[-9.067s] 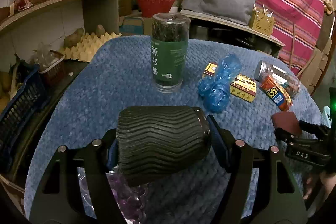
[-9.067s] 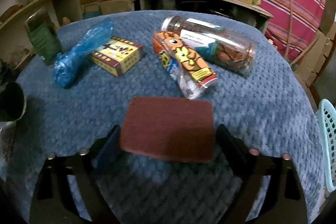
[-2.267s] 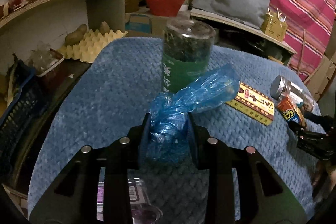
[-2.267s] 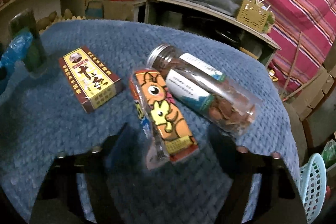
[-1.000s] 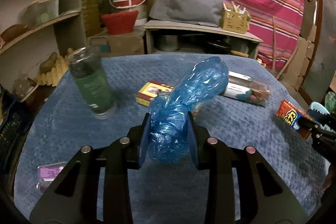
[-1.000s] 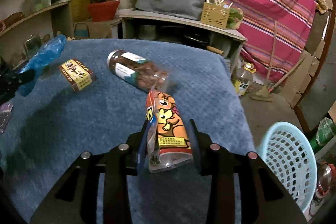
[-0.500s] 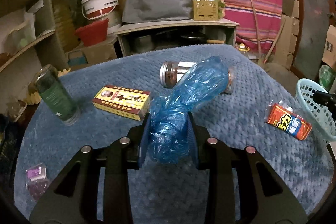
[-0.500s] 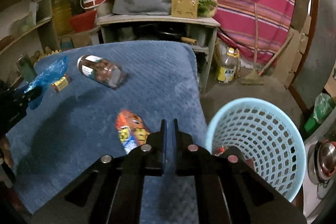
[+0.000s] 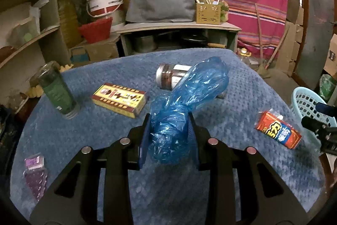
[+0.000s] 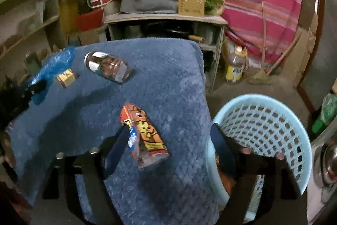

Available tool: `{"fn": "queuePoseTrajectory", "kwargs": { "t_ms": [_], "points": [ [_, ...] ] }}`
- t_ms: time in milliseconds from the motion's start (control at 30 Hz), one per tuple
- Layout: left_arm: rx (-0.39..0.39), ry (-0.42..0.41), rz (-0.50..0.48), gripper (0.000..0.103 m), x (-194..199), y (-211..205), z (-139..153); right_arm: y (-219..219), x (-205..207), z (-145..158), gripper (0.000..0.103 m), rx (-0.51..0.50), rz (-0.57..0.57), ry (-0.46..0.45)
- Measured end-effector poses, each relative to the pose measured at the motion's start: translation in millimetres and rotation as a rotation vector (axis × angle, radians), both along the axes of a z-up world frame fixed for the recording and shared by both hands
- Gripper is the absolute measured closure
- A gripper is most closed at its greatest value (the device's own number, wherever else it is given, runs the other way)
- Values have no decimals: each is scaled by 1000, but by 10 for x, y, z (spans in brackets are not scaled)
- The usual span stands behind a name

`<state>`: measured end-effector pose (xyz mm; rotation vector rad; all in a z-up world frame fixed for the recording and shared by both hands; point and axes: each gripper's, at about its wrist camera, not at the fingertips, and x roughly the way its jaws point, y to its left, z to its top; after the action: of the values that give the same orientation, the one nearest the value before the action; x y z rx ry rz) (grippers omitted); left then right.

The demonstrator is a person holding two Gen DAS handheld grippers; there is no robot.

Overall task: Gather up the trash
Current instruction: 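Carry the blue bag and orange packet over the light-blue basket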

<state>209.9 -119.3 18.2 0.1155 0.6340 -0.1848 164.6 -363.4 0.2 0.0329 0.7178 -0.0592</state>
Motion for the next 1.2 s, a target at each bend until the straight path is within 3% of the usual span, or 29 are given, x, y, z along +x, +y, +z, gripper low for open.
{"fn": "queuePoseTrajectory", "kwargs": {
  "t_ms": [233, 300, 333, 467, 567, 833, 1200],
  "points": [
    [20, 32, 39, 71, -118, 199, -115, 311, 219, -288, 28, -72, 72, 98],
    [19, 39, 42, 71, -153, 231, -139, 325, 292, -408, 51, -75, 82, 137],
    [21, 41, 43, 71, -168, 238, -146, 317, 312, -442, 51, -70, 84, 149],
    [21, 40, 44, 71, -199, 206, -123, 279, 250, -387, 55, -47, 86, 117],
    [15, 27, 30, 71, -221, 114, -71, 152, 112, -163, 57, -16, 47, 37],
    [-13, -20, -88, 71, -257, -572, 126, -574, -392, 298, 62, -11, -130, -91],
    [-21, -16, -347, 71, -396, -2115, 70, -1595, -812, 136, 64, -3, -331, -52]
  ]
}}
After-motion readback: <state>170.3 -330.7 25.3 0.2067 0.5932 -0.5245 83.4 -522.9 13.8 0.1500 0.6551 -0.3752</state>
